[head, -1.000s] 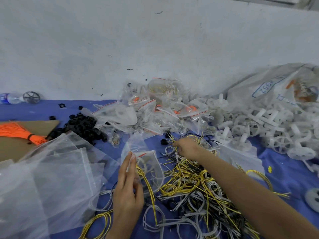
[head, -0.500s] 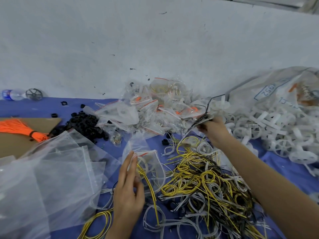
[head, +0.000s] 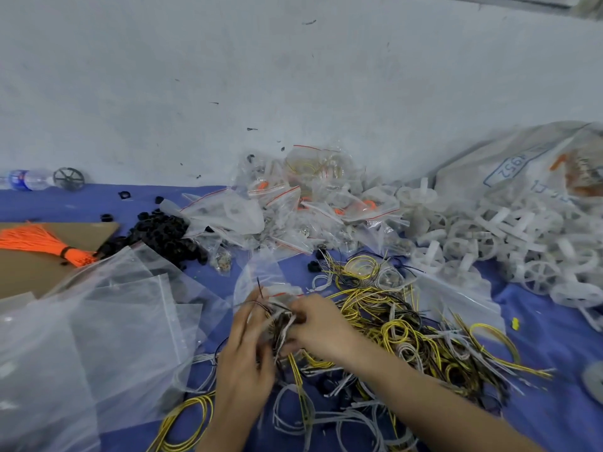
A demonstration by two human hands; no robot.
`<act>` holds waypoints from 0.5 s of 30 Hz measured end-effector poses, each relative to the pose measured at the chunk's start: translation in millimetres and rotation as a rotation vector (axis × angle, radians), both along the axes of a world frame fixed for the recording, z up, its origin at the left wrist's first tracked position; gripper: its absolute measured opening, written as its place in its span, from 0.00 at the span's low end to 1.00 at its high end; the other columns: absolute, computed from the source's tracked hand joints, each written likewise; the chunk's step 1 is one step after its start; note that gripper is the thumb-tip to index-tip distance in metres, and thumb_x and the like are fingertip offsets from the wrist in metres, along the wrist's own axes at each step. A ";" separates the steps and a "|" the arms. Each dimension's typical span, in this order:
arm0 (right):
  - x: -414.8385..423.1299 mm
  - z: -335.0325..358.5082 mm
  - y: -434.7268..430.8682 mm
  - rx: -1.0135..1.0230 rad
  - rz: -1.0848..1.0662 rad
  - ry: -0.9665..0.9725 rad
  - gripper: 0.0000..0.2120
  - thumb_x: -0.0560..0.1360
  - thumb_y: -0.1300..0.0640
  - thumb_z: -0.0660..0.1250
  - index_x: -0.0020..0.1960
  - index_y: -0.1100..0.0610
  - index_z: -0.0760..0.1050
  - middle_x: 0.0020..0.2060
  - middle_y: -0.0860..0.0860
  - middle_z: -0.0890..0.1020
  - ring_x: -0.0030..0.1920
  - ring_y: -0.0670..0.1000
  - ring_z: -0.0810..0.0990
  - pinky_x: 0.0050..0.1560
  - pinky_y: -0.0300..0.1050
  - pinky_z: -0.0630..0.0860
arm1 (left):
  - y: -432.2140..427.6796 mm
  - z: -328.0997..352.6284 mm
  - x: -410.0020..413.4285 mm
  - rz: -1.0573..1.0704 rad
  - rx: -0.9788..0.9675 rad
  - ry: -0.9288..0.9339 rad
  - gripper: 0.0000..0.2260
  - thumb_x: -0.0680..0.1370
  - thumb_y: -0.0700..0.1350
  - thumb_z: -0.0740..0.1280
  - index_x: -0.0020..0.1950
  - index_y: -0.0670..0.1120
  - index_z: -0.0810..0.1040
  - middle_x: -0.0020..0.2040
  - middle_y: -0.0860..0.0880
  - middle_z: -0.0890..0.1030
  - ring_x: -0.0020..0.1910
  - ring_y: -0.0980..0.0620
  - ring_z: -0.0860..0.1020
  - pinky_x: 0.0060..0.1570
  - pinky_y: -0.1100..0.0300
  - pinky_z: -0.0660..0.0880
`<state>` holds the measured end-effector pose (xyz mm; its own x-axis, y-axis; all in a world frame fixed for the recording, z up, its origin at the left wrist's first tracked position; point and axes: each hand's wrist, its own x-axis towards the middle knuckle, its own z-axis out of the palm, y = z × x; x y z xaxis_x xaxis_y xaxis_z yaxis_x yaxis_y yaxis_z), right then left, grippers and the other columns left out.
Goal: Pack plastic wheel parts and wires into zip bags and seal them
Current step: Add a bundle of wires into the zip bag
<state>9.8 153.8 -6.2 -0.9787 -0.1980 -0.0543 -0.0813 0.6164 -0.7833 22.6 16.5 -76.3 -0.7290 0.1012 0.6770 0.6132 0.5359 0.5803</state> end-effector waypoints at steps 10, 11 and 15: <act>7.9 -16.8 -41.1 -0.708 -0.541 0.011 0.13 0.77 0.65 0.58 0.57 0.57 0.77 0.62 0.60 0.77 0.37 0.43 0.80 0.36 0.38 0.74 | 7.6 15.4 12.9 -0.181 -0.115 0.058 0.29 0.73 0.38 0.54 0.73 0.53 0.64 0.75 0.58 0.61 0.62 0.67 0.69 0.48 0.69 0.72; 8.5 -14.0 -55.1 -0.738 -0.558 0.093 0.20 0.75 0.66 0.56 0.66 0.58 0.73 0.68 0.55 0.72 0.37 0.40 0.79 0.34 0.35 0.71 | 8.3 17.0 14.7 -0.189 -0.111 0.086 0.28 0.73 0.37 0.54 0.72 0.51 0.65 0.75 0.58 0.62 0.63 0.68 0.68 0.50 0.69 0.71; 12.5 -29.4 -101.6 -0.203 -0.745 0.467 0.19 0.75 0.62 0.57 0.64 0.62 0.75 0.69 0.53 0.71 0.38 0.43 0.79 0.34 0.36 0.72 | 17.2 22.1 25.3 -0.214 -0.139 0.259 0.21 0.75 0.35 0.55 0.66 0.46 0.71 0.71 0.55 0.68 0.57 0.51 0.78 0.50 0.59 0.76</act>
<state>22.3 52.3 -35.6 -0.7707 0.5337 0.3480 -0.0537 0.4899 -0.8701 47.9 33.8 -54.2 -0.4874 0.3365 0.8058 0.8372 0.4424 0.3216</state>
